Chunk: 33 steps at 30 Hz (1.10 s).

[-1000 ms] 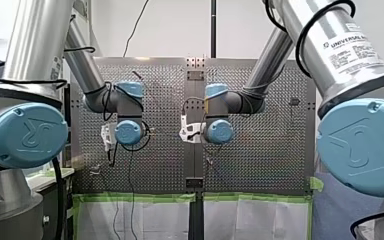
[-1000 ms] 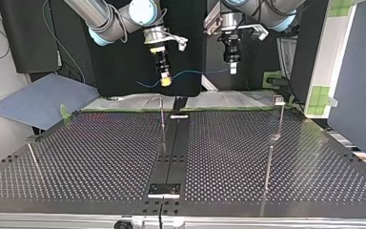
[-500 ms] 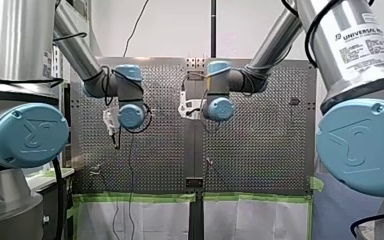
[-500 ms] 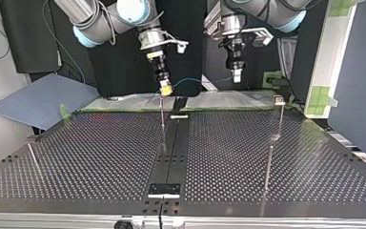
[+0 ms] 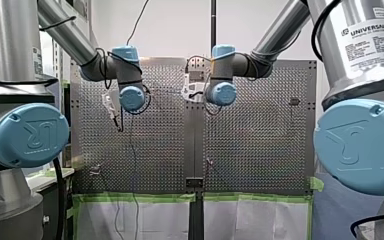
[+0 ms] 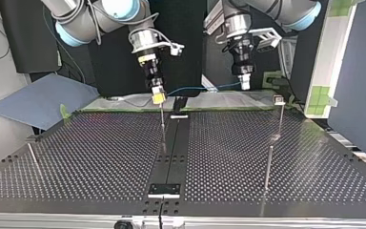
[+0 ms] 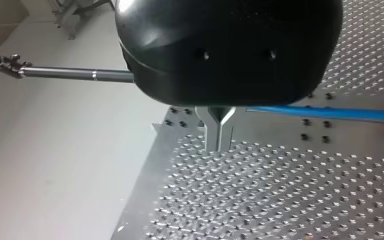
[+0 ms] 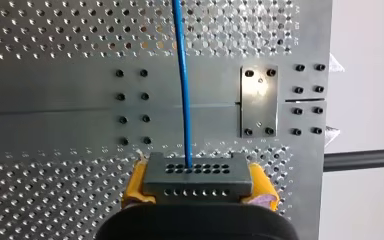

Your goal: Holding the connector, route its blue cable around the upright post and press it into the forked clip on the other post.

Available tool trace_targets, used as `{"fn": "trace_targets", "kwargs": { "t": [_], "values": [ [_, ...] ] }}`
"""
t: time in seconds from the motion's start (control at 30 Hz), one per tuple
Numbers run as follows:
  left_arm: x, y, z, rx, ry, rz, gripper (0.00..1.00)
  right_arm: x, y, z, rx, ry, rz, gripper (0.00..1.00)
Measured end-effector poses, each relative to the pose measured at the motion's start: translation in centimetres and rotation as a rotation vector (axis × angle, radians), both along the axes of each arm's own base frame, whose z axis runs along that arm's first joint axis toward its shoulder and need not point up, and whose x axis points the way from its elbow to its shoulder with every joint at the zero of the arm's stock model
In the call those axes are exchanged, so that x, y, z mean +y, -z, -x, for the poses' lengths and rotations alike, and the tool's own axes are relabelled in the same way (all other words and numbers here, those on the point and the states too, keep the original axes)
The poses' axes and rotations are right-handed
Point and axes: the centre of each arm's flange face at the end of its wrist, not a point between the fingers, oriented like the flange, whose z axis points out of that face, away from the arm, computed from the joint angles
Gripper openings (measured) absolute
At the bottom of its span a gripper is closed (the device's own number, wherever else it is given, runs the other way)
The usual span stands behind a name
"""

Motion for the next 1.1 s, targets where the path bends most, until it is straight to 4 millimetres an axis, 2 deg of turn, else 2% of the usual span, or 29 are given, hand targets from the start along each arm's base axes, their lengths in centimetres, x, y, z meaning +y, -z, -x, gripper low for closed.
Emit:
{"fn": "trace_targets", "kwargs": {
  "t": [0.7,1.1],
  "values": [
    [0.0,-5.8,-3.7,-0.021,-0.036,0.024,0.00,-3.2,-4.4,-0.4,-0.009,0.005,0.020,0.00],
    [1.8,-8.2,-5.9,-0.028,-0.110,0.041,0.00,-4.1,-7.1,-1.4,-0.027,-0.031,0.058,0.00]
  ]
}}
